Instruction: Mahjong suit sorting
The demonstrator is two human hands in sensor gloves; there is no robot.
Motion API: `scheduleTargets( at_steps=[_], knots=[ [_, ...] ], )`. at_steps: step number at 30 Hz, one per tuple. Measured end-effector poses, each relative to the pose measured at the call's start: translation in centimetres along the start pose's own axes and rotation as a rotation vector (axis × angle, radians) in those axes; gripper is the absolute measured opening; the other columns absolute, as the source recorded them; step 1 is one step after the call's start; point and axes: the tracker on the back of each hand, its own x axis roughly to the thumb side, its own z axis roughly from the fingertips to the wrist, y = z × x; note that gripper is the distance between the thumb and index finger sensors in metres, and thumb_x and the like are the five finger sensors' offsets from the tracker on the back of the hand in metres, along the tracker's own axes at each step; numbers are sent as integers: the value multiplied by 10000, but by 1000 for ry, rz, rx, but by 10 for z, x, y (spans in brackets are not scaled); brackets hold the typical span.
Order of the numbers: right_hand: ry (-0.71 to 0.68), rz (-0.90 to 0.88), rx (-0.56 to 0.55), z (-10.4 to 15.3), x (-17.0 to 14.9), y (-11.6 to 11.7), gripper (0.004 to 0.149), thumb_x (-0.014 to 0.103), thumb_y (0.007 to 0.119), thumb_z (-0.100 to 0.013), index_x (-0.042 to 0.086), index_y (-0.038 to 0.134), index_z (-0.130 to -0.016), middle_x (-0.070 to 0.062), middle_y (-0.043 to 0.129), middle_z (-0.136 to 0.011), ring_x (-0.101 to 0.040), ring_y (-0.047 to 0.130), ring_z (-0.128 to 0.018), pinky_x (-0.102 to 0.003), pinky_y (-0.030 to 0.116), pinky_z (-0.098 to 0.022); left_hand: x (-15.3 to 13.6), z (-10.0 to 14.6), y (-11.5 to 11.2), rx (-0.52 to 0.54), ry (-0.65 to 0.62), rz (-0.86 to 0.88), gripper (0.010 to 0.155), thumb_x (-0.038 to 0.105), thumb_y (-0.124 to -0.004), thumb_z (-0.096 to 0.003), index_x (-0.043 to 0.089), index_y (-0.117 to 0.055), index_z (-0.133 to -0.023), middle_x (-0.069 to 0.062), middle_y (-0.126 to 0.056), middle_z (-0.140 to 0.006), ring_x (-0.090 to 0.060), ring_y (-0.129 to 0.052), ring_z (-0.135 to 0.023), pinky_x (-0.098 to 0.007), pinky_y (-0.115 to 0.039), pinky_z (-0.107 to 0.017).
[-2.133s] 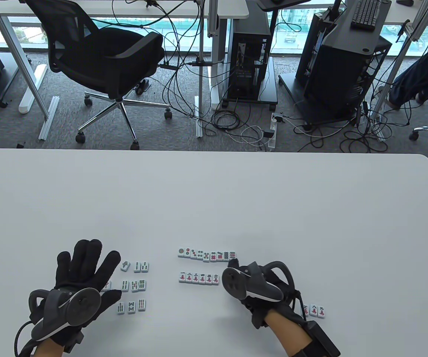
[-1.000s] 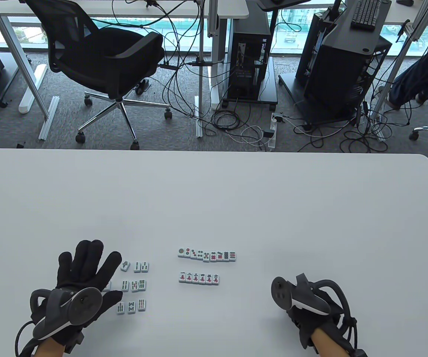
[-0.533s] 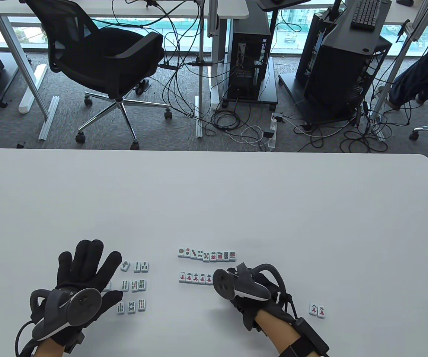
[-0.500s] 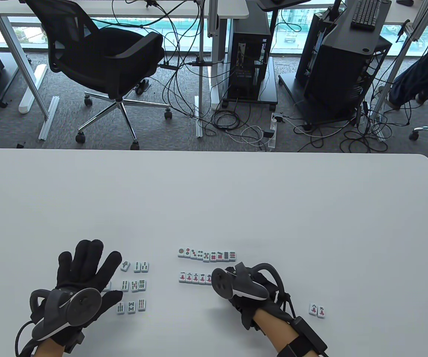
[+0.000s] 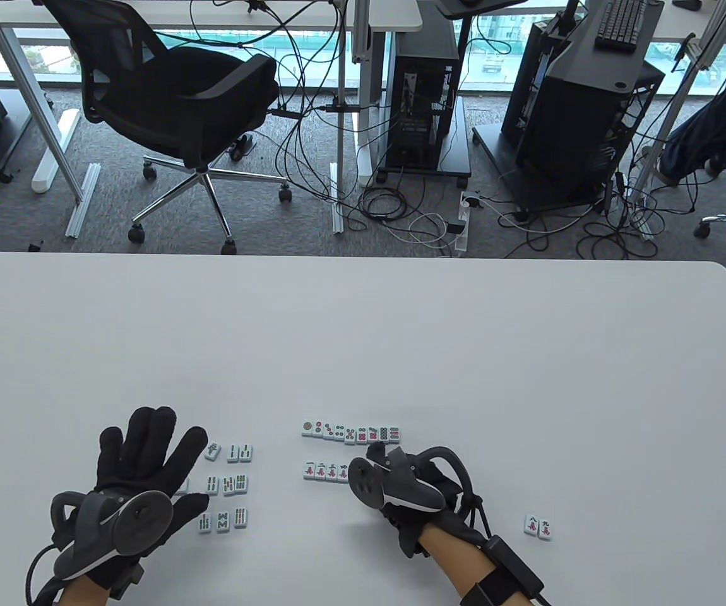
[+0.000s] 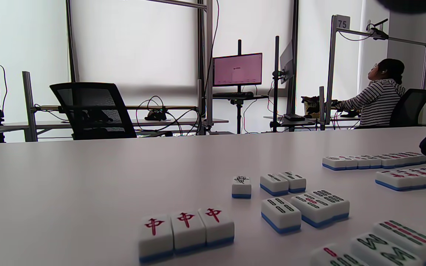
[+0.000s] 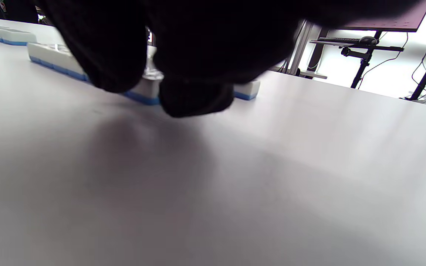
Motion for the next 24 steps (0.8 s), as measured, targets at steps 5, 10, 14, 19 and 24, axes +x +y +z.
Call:
scheduleTargets(
  at_steps=[5,10,14,19,24],
  knots=[
    [58,-1,34,28,-32,-12,678,400,815,-461,48,633,-1011,-76,952,-558,-152,910,-215,-286,823,-150,0,0,-1,-8,-1,-3,849,745,-612,-359,479,-244,-1076,96,30,-1155,-235,-38,-1158,-582,-143,-817],
    [180,-49,96,63,-81,-13,678,399,819,-463,45,641,-1012,-84,956,-560,-158,912,-213,-288,822,-148,1,0,-1,-15,4,-6,849,745,-612,-359,480,-241,-1076,98,32,-1154,-233,-36,-1157,-581,-142,-817],
    [292,-77,171,95,-117,-5,676,388,831,-461,41,649,-1012,-89,959,-550,-158,909,-204,-289,819,-141,1,-1,-1,-25,10,-12,849,744,-612,-359,479,-241,-1075,98,33,-1153,-235,-35,-1156,-581,-142,-817],
    [392,-39,257,123,-144,16,685,387,840,-458,32,645,-1010,-70,966,-501,-125,892,-155,-261,804,-98,-5,-1,0,-26,41,-2,849,741,-614,-360,478,-237,-1074,97,39,-1150,-235,-28,-1153,-580,-137,-815],
    [378,2,240,129,-149,32,665,378,846,-449,31,672,-989,-54,965,-486,-114,888,-147,-255,802,-92,-2,-2,-2,-41,39,-23,851,742,-613,-358,479,-235,-1073,95,39,-1150,-236,-31,-1153,-579,-140,-816]
  ],
)
